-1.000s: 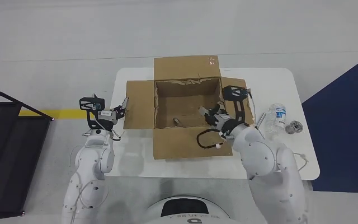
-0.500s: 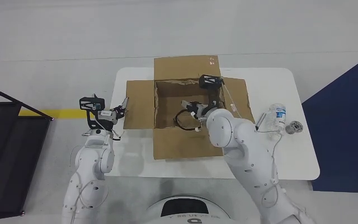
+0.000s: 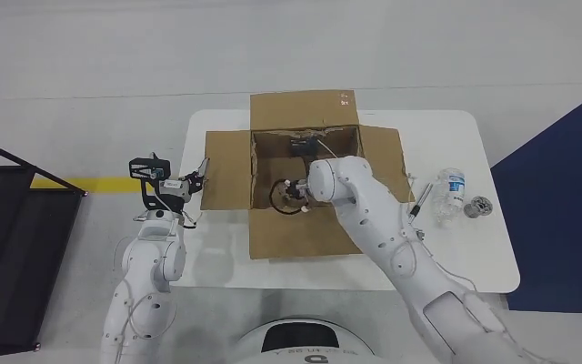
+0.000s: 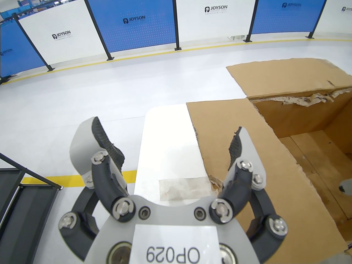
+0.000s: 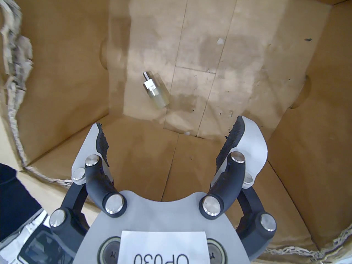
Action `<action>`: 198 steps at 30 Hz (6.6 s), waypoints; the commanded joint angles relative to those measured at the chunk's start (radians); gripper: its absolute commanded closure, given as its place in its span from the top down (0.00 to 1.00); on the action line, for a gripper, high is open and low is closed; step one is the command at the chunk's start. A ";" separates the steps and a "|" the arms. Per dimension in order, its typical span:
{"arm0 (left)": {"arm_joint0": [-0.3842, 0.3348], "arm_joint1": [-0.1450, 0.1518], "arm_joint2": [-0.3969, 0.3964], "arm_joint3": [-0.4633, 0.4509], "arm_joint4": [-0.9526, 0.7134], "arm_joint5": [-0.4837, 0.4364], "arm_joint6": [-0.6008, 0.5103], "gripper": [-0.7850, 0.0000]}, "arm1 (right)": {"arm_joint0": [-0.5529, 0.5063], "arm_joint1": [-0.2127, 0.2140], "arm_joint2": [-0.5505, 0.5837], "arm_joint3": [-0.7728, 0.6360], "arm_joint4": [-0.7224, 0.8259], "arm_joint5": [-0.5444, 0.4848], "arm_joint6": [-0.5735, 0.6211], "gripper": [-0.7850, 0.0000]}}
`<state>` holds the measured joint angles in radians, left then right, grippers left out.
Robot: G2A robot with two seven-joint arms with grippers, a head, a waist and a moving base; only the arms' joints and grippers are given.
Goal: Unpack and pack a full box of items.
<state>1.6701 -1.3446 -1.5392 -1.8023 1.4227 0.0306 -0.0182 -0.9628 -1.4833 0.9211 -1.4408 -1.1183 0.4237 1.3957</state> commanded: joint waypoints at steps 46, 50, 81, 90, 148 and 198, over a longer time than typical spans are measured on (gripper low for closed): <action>0.000 0.000 0.000 0.000 0.000 0.000 0.000 1.00 | 0.178 -0.096 -0.250 0.401 0.051 -0.238 0.087 1.00; 0.000 0.000 0.000 0.000 0.000 0.000 0.000 1.00 | 0.202 -0.109 -0.272 0.472 0.033 -0.259 0.039 1.00; 0.000 0.000 0.000 0.000 0.000 0.000 0.000 1.00 | 0.190 -0.086 -0.148 0.502 -0.001 -0.258 -0.076 0.33; 0.000 0.000 0.000 0.000 0.000 0.000 0.000 1.00 | 0.204 -0.112 -0.195 0.552 -0.011 -0.266 -0.098 0.00; 0.000 0.000 0.000 0.000 0.000 0.000 0.000 1.00 | -1.206 0.131 1.119 -0.549 0.654 -0.669 -0.758 0.00; 0.000 0.000 0.000 0.000 0.000 0.000 0.000 1.00 | -1.036 0.171 1.016 -0.466 0.422 -0.253 -0.628 0.39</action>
<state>1.6701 -1.3446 -1.5392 -1.8023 1.4227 0.0306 -0.0182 -1.9995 -1.3130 1.9393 -1.9062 -0.6945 0.1698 0.7668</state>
